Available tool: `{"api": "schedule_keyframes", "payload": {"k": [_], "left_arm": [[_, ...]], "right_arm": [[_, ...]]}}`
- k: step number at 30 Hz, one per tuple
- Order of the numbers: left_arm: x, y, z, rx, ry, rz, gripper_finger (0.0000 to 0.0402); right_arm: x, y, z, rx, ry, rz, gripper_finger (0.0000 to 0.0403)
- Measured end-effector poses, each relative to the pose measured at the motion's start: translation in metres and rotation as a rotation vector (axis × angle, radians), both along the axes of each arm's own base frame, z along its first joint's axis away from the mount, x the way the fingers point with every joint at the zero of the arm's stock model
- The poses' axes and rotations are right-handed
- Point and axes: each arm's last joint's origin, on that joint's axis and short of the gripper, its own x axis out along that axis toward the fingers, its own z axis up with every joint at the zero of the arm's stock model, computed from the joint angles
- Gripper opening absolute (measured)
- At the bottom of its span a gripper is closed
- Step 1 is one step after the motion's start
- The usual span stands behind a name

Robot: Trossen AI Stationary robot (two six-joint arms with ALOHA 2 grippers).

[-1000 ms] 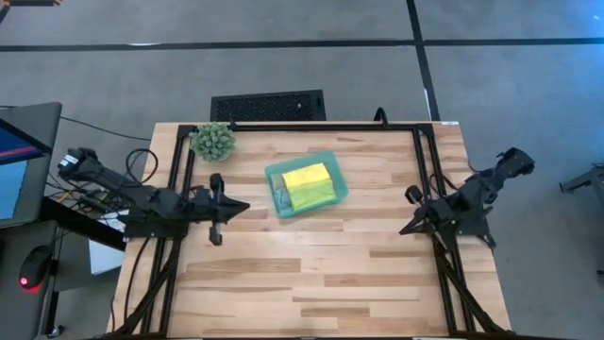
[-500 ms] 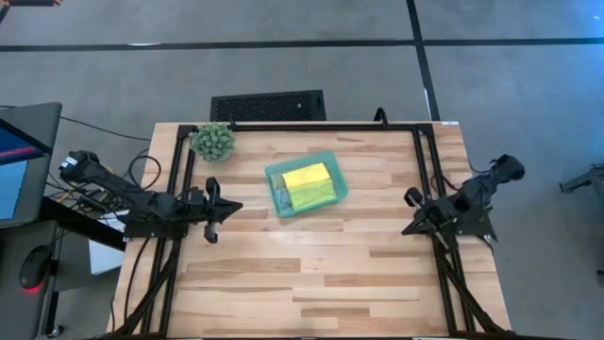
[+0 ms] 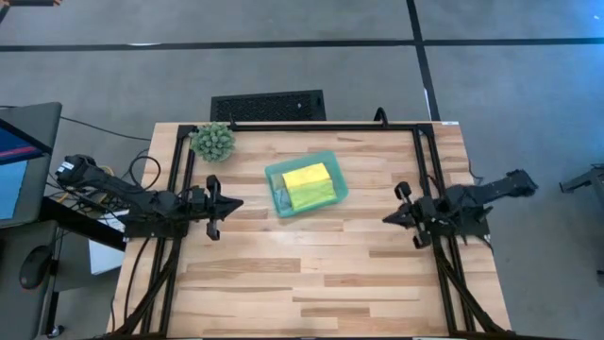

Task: Fold microfiber towels
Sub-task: Return to home position

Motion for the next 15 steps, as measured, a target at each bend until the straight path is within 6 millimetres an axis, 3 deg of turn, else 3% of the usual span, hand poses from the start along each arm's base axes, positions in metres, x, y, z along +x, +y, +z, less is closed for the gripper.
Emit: {"api": "schedule_keyframes", "payload": {"k": [6, 15], "left_arm": [[0.001, 0.009, 0.002, 0.073, -0.012, 0.002, 0.0], [-0.02, 0.017, -0.001, 0.067, 0.036, 0.005, 0.0]], "right_arm": [[0.005, -0.019, -0.001, -0.002, 0.015, -0.052, 0.0007], [0.005, -0.032, -0.001, 0.048, 0.023, -0.082, 0.0021]]}}
